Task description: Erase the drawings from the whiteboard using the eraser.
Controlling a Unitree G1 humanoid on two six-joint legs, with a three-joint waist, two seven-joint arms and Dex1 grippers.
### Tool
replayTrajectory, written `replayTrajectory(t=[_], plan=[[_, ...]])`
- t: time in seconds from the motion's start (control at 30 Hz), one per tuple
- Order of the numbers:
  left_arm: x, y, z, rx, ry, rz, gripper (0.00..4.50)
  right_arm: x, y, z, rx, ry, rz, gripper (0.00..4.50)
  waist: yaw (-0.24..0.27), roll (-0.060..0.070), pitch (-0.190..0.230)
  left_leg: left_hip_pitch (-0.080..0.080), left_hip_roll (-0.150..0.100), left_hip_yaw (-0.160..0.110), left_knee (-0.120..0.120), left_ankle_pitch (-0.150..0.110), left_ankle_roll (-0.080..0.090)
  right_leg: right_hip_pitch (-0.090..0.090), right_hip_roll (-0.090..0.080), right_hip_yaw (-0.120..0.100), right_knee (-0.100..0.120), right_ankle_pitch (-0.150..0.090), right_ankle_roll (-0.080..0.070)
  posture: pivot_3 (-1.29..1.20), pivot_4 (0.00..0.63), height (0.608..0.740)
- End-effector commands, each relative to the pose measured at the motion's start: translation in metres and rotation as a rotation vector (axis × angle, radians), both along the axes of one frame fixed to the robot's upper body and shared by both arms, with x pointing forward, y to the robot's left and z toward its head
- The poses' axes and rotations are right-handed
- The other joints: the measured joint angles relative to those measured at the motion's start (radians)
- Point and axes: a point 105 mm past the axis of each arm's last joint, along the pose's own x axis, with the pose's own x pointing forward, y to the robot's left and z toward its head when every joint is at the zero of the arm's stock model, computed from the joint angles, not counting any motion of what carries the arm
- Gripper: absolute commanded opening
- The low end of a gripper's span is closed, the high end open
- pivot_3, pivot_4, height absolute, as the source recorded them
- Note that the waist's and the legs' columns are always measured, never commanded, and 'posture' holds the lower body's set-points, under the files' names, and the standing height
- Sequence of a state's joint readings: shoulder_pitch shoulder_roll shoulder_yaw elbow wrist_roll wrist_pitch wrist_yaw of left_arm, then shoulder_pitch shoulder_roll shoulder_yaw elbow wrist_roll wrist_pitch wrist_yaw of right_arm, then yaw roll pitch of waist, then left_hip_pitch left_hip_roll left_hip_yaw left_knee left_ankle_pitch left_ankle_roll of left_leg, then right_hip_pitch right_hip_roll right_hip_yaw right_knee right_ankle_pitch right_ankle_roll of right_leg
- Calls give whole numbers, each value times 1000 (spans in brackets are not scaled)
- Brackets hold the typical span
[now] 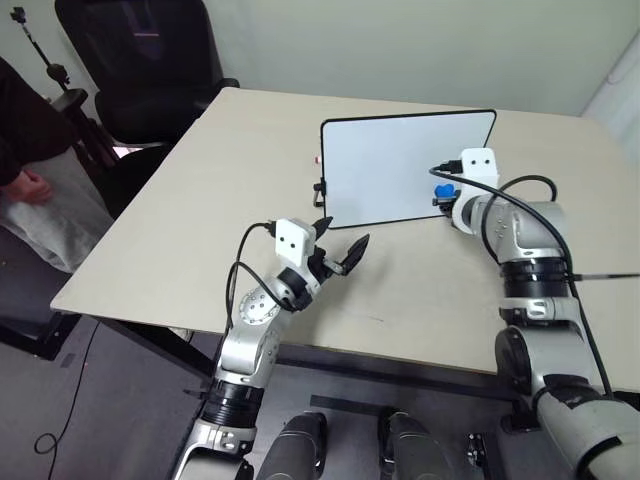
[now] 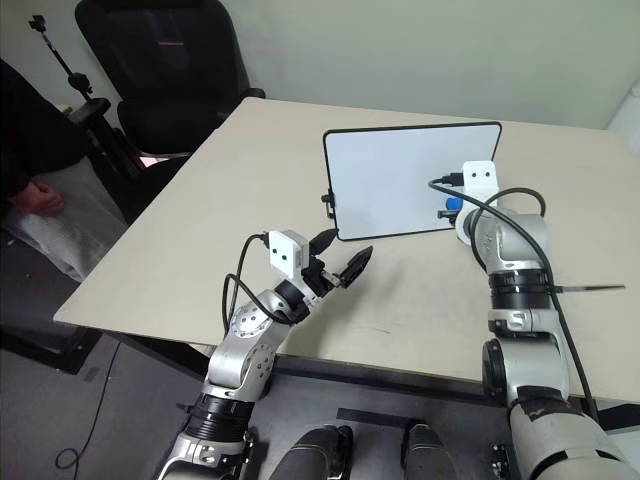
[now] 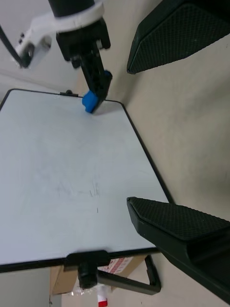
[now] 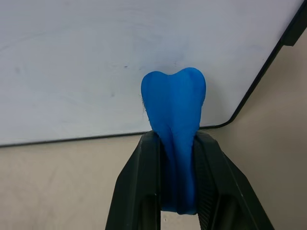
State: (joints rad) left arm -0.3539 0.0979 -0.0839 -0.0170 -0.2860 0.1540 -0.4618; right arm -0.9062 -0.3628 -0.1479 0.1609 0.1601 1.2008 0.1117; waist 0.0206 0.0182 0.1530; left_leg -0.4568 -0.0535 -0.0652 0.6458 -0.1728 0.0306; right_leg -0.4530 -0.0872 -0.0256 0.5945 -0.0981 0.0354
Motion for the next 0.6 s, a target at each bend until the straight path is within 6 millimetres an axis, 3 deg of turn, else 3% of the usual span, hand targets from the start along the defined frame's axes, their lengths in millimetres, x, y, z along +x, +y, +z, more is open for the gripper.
replayTrajectory(t=[0.03,0.23,0.4,0.57,0.6], plan=[[-4,-7,10,-11,-45,-30,4500,-22,-9,17,19,-33,0,707,3,0,0,0,0,0,0,-1,1,0,0,0,0,-1,1,0,150,740],[-7,-15,7,-22,-30,-58,4500,-66,-28,-9,40,80,-52,707,9,0,0,1,-1,0,2,0,2,2,0,0,0,-8,4,0,150,740],[-8,-21,6,-25,-26,-76,4500,-90,-36,-46,79,168,-66,707,9,-1,0,3,-1,0,2,-4,7,4,0,0,2,-7,4,0,150,740],[-9,-25,5,-27,-24,-89,4500,-102,-50,-64,77,223,-119,707,8,-1,-1,5,-1,0,2,-2,2,5,0,1,5,-11,11,0,150,740],[-9,-25,5,-27,-24,-90,4500,-103,-51,-65,76,226,-124,1256,8,-1,-1,7,-1,0,2,-1,2,6,0,1,5,-11,11,0,150,740]])
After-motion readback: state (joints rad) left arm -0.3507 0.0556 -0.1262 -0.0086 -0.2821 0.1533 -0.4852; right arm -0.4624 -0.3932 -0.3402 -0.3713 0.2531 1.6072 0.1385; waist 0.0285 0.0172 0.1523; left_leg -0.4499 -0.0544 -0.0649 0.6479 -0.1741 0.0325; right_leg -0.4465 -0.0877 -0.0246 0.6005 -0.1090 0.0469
